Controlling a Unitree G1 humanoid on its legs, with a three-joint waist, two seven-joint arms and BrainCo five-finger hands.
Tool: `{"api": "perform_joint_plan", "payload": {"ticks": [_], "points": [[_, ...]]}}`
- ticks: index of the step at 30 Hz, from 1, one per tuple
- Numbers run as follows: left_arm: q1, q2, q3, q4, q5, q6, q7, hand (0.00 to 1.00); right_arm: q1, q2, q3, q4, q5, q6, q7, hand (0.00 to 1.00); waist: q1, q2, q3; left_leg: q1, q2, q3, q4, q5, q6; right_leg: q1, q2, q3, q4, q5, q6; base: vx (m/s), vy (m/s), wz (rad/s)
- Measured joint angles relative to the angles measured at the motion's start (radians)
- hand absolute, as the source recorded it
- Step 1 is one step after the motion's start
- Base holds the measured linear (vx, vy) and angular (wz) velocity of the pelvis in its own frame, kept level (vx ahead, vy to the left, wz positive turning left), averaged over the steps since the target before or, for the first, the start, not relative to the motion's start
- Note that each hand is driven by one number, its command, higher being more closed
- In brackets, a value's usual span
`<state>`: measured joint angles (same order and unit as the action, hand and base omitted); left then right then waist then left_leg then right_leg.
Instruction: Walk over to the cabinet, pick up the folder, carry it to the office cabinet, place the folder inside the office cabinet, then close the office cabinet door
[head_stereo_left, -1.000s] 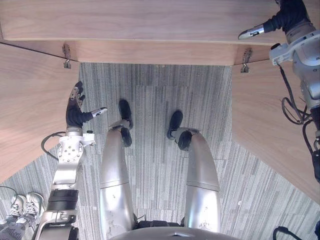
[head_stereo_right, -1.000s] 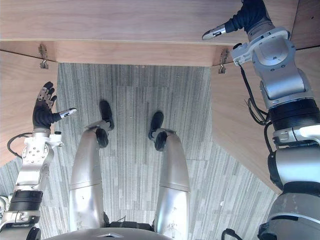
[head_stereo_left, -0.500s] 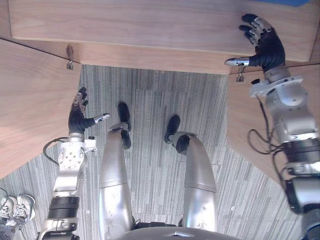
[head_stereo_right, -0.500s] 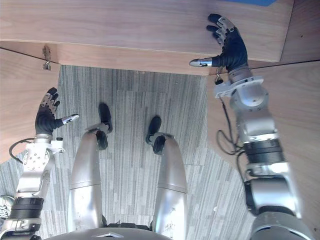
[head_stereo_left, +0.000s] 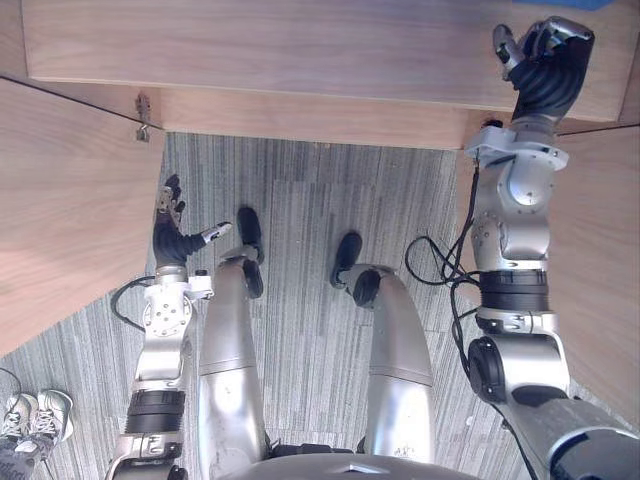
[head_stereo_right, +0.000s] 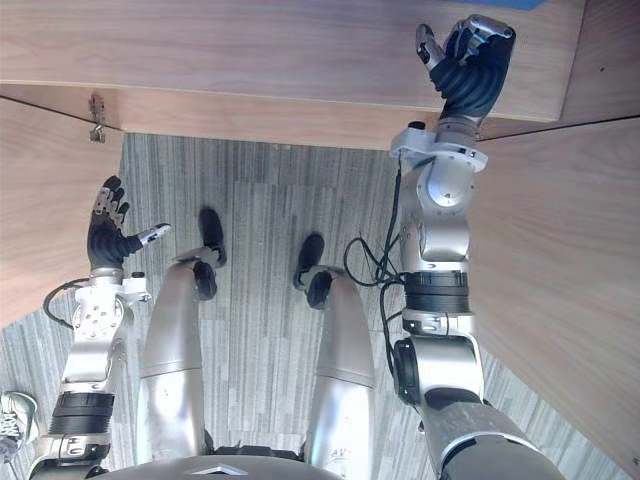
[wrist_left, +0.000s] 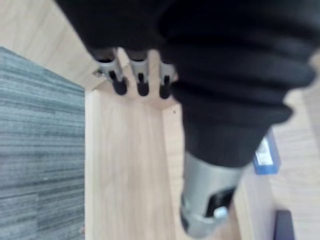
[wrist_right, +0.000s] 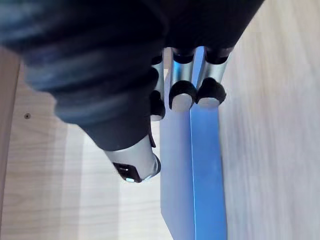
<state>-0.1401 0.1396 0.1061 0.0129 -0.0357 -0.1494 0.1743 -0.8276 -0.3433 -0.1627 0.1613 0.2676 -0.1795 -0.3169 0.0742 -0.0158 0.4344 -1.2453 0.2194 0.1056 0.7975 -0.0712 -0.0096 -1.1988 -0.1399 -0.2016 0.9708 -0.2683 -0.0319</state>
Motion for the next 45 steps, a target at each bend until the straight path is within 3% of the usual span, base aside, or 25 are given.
{"api": "perform_joint_plan", "payload": {"ticks": [14,20,34,40,45], "points": [[0.000,-0.002,-0.014,0.031,-0.032,-0.011,0.023,0.00,-0.271,-0.041,0.087,0.288,0.070,0.000,0.007,1.00,0.019,0.002,0.000,-0.084,-0.006,-0.020,0.023,0.010,-0.006,-0.082,-0.017,-0.012,0.051,-0.017,-0.008,-0.02,-0.003,0.04],[-0.001,-0.002,-0.031,0.074,-0.042,-0.011,0.032,0.00,-0.333,-0.101,0.152,0.330,0.081,0.001,0.006,1.00,0.019,0.002,0.001,-0.106,-0.001,-0.015,0.019,0.018,-0.007,-0.097,-0.031,-0.031,0.067,-0.030,-0.016,-0.03,-0.009,0.11],[-0.001,-0.003,-0.032,0.086,-0.051,-0.013,0.037,0.00,-0.331,-0.139,0.191,0.326,0.101,0.001,-0.001,1.00,0.020,0.002,0.001,-0.102,-0.003,-0.017,-0.011,0.047,-0.013,-0.098,-0.038,-0.048,0.069,-0.033,-0.022,-0.03,-0.007,0.04],[-0.031,-0.005,-0.045,0.119,-0.039,-0.010,0.037,0.00,-0.197,-0.133,0.188,0.102,0.083,-0.002,-0.020,1.00,0.024,0.002,0.001,-0.094,0.012,-0.026,0.051,0.038,-0.005,-0.075,-0.030,-0.047,0.099,-0.036,-0.026,-0.03,-0.003,-0.05],[-0.039,-0.006,-0.060,0.137,0.001,0.001,0.034,0.00,0.059,-0.057,0.188,-0.115,0.010,-0.014,-0.011,1.00,0.004,0.001,-0.003,-0.001,0.019,-0.018,0.064,-0.005,-0.010,0.021,-0.025,-0.037,0.091,-0.054,-0.018,-0.04,0.009,-0.05]]}}
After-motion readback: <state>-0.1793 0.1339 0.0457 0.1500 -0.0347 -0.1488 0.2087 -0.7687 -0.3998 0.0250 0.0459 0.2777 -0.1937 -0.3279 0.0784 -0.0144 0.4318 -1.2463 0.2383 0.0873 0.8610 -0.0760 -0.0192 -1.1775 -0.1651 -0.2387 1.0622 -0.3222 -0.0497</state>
